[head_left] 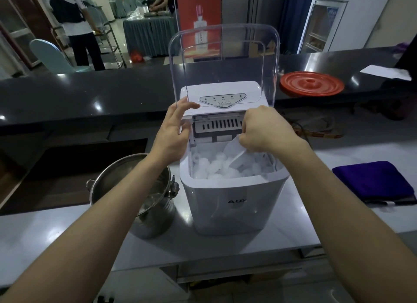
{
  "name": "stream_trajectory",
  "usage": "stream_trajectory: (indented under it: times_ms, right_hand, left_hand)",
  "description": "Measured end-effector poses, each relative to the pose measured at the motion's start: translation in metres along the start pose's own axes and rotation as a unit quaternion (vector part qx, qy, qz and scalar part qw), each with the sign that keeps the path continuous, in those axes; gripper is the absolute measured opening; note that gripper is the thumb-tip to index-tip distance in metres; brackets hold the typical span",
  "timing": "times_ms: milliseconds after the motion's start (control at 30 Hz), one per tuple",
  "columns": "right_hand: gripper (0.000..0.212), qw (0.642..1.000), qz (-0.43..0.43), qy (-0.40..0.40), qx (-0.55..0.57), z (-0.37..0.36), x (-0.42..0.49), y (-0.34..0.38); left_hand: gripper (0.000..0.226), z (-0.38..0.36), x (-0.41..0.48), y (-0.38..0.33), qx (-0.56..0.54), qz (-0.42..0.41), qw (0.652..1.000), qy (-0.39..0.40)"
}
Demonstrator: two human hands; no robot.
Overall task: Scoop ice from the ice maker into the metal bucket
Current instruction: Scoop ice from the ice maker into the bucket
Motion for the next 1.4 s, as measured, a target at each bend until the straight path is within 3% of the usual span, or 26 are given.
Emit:
stream_trajectory:
  times_ms: [433,700,1200,1400]
  right_hand:
    - [0.009,0.996,-0.061,-0.010,0.060,-0.016,0.003,-0.016]
    - [0.022,0.998,0.007,-0.009,0.059,-0.019,-0.006,-0.010]
    - [0.017,0.990,-0.064,0.085,0.094,-0.036,-0.006,-0.005]
    - [0.021,0.993,-0.045,0.045,0.102,-0.042,-0.009,-0.004]
  left_hand:
    - [0.055,-0.002,0.002,0.005,-0.004,0.007,1.000,0.000]
    - [0.055,-0.002,0.001,0.005,-0.016,0.002,1.000,0.001]
    - [0.063,-0.001,0.000,0.006,-0.035,0.001,0.999,-0.005]
    - [0.059,0.000,-0.001,0.001,-0.026,0.004,1.000,0.000]
Point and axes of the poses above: each hand's wrist, its own x-axis towards the middle knuckle, its own z-axis out of the back of the hand, y = z × x, the point moved 1 cm from there along x, towards the middle knuckle
